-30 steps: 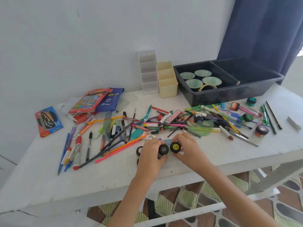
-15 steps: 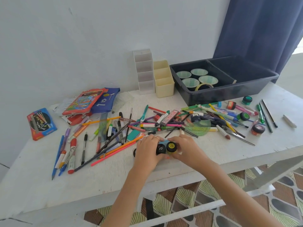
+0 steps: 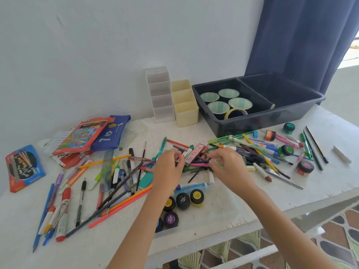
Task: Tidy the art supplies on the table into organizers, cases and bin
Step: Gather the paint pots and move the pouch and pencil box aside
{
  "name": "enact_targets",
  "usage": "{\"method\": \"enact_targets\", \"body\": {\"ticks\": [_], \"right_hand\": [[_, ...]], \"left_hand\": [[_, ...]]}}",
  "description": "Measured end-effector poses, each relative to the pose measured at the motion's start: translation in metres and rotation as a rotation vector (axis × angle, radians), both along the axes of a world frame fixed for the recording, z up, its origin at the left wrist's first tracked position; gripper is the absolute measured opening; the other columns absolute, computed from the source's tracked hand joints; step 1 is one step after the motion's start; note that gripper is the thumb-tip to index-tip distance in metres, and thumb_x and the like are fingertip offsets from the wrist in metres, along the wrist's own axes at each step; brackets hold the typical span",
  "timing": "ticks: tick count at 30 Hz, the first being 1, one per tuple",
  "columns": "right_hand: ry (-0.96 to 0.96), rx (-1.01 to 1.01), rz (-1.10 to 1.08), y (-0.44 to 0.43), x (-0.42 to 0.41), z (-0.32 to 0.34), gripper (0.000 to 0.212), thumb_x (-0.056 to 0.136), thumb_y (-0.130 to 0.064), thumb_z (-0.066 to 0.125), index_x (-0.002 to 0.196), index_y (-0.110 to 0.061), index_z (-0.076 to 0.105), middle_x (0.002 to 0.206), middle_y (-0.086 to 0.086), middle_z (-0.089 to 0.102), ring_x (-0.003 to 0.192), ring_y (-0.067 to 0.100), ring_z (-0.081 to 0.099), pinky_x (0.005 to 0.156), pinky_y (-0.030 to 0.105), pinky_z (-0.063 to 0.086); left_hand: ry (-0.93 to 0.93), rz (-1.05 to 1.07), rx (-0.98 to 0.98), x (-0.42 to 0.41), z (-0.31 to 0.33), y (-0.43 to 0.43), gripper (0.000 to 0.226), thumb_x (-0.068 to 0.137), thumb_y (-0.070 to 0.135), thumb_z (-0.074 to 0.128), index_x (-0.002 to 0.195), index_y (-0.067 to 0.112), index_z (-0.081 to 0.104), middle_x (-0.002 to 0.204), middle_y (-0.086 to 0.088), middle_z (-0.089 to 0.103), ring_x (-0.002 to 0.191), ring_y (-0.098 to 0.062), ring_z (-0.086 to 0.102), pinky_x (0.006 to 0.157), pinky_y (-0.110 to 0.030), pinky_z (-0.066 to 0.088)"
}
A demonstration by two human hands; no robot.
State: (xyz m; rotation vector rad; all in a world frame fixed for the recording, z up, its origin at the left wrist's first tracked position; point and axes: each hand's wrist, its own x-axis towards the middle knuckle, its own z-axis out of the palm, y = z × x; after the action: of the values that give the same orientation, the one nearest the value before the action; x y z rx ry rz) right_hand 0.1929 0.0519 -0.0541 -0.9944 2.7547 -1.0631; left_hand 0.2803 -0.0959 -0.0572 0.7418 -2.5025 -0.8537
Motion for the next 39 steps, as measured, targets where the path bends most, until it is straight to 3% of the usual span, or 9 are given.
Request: {"method": "enact_targets", "body": {"ticks": [5, 8, 14, 17, 20, 23, 27, 34, 39], "right_hand": [[0.102, 0.054, -0.208, -0.009, -0.028, -0.004, 0.024, 0.091, -0.024, 0.056, 0.114, -0.02, 0.059, 0.117, 0.0, 0.049, 0.111, 0.014, 0.041, 0.08, 0.022, 0.037], [0.043, 0.137, -0.287, -0.013, -0.041, -0.012, 0.033, 0.09, -0.031, 0.058, 0.121, -0.021, 0.054, 0.125, 0.004, 0.045, 0.118, 0.019, 0.038, 0.089, 0.029, 0.041], [-0.122, 0.132, -0.342, -0.016, -0.049, -0.024, 0.053, 0.087, -0.03, 0.064, 0.133, -0.018, 0.041, 0.135, 0.012, 0.037, 0.122, 0.027, 0.039, 0.097, 0.035, 0.04], [-0.143, -0.009, -0.332, -0.016, -0.05, -0.029, 0.052, 0.082, -0.022, 0.071, 0.126, -0.016, 0.045, 0.129, 0.008, 0.045, 0.118, 0.023, 0.044, 0.094, 0.032, 0.04], [-0.165, -0.188, -0.299, -0.011, -0.05, -0.033, 0.043, 0.075, -0.019, 0.078, 0.109, -0.016, 0.052, 0.103, 0.003, 0.062, 0.097, 0.018, 0.058, 0.081, 0.029, 0.051], [-0.164, -0.329, -0.245, -0.007, -0.045, -0.032, 0.031, 0.073, -0.018, 0.079, 0.094, -0.02, 0.057, 0.088, -0.003, 0.065, 0.08, 0.009, 0.061, 0.067, 0.02, 0.051], [-0.166, -0.396, -0.226, -0.004, -0.037, -0.026, 0.028, 0.076, -0.021, 0.077, 0.098, -0.021, 0.059, 0.089, -0.013, 0.061, 0.078, 0.004, 0.059, 0.065, 0.016, 0.051], [-0.129, -0.355, -0.127, 0.008, -0.022, -0.012, 0.032, 0.082, -0.024, 0.07, 0.113, -0.025, 0.064, 0.105, -0.009, 0.06, 0.09, 0.001, 0.055, 0.069, 0.002, 0.043], [-0.17, -0.334, -0.03, 0.019, -0.001, -0.013, 0.037, 0.072, -0.018, 0.079, 0.105, -0.026, 0.063, 0.1, -0.01, 0.063, 0.083, 0.001, 0.059, 0.069, 0.009, 0.049]], "left_hand": [[-0.127, 0.005, -0.131, -0.034, -0.019, -0.022, 0.028, 0.097, 0.024, 0.044, 0.121, 0.016, 0.057, 0.113, -0.005, 0.055, 0.099, -0.016, 0.052, 0.083, -0.032, 0.047], [-0.194, -0.039, -0.141, -0.042, -0.023, -0.028, 0.032, 0.098, 0.023, 0.042, 0.128, 0.017, 0.055, 0.115, -0.008, 0.056, 0.105, -0.022, 0.05, 0.09, -0.038, 0.044], [-0.205, -0.156, -0.027, -0.049, -0.025, -0.04, 0.027, 0.095, 0.024, 0.051, 0.118, 0.019, 0.064, 0.111, -0.003, 0.064, 0.099, -0.021, 0.057, 0.09, -0.038, 0.047], [-0.132, -0.144, 0.095, -0.047, -0.02, -0.042, 0.02, 0.09, 0.016, 0.061, 0.108, 0.012, 0.067, 0.107, -0.003, 0.062, 0.093, -0.013, 0.057, 0.083, -0.026, 0.045], [-0.11, -0.093, 0.12, -0.046, -0.018, -0.049, 0.014, 0.082, 0.018, 0.07, 0.095, 0.013, 0.067, 0.1, -0.004, 0.057, 0.085, -0.015, 0.056, 0.076, -0.028, 0.044], [-0.079, -0.054, 0.162, -0.044, -0.018, -0.053, 0.024, 0.079, 0.015, 0.074, 0.101, 0.01, 0.066, 0.098, -0.006, 0.057, 0.088, -0.018, 0.057, 0.075, -0.026, 0.043], [0.028, 0.027, 0.142, -0.038, -0.017, -0.047, 0.037, 0.086, 0.014, 0.066, 0.122, 0.009, 0.057, 0.113, -0.011, 0.059, 0.104, -0.022, 0.057, 0.09, -0.03, 0.045], [0.251, -0.034, 0.102, -0.016, 0.013, -0.018, 0.037, 0.08, 0.025, 0.072, 0.116, 0.023, 0.06, 0.098, 0.01, 0.063, 0.085, 0.003, 0.055, 0.073, -0.002, 0.038], [0.254, -0.213, 0.369, 0.0, 0.015, 0.014, 0.041, 0.075, 0.022, 0.077, 0.113, 0.024, 0.063, 0.104, 0.006, 0.063, 0.093, -0.004, 0.062, 0.077, -0.016, 0.052]]}}
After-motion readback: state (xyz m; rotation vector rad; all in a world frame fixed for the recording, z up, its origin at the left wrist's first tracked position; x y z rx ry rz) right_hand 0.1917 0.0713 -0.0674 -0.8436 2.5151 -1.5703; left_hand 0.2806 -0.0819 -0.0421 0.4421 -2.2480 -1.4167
